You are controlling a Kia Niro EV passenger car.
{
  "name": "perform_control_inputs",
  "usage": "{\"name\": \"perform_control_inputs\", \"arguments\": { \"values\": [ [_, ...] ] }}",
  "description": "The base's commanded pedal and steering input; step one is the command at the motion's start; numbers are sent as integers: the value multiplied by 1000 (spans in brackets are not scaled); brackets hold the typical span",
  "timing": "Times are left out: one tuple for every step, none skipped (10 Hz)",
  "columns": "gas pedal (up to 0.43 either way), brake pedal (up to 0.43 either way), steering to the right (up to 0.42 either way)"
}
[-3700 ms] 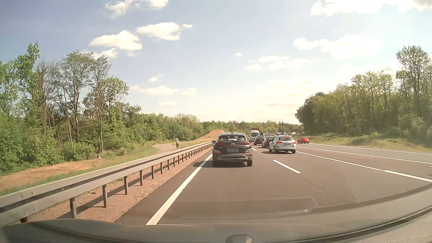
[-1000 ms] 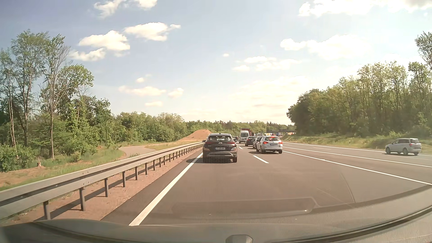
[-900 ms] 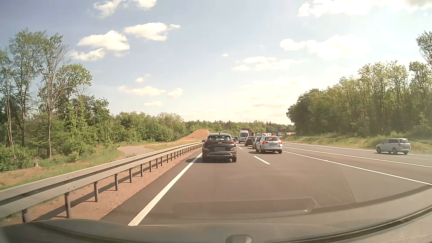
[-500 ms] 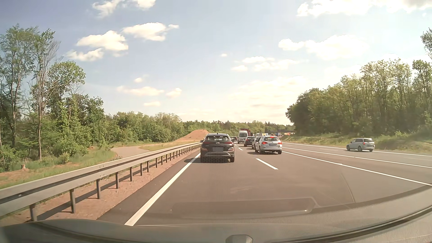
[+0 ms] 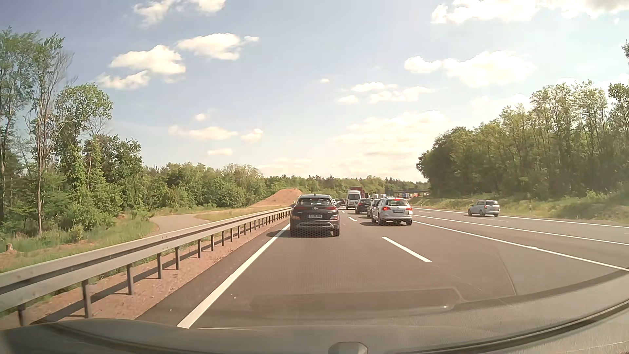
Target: Follow the waypoints while adhering to traffic rules and regulations
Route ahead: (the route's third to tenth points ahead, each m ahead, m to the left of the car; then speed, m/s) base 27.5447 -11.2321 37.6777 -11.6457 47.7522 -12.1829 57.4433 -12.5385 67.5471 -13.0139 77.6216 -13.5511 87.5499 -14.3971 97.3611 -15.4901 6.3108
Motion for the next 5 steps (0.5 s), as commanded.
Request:
{"name": "perform_control_inputs", "arguments": {
  "values": [
    [110,0,-3],
    [110,0,-4],
    [110,0,-5],
    [110,0,-5],
    [110,0,-5]
  ]
}}
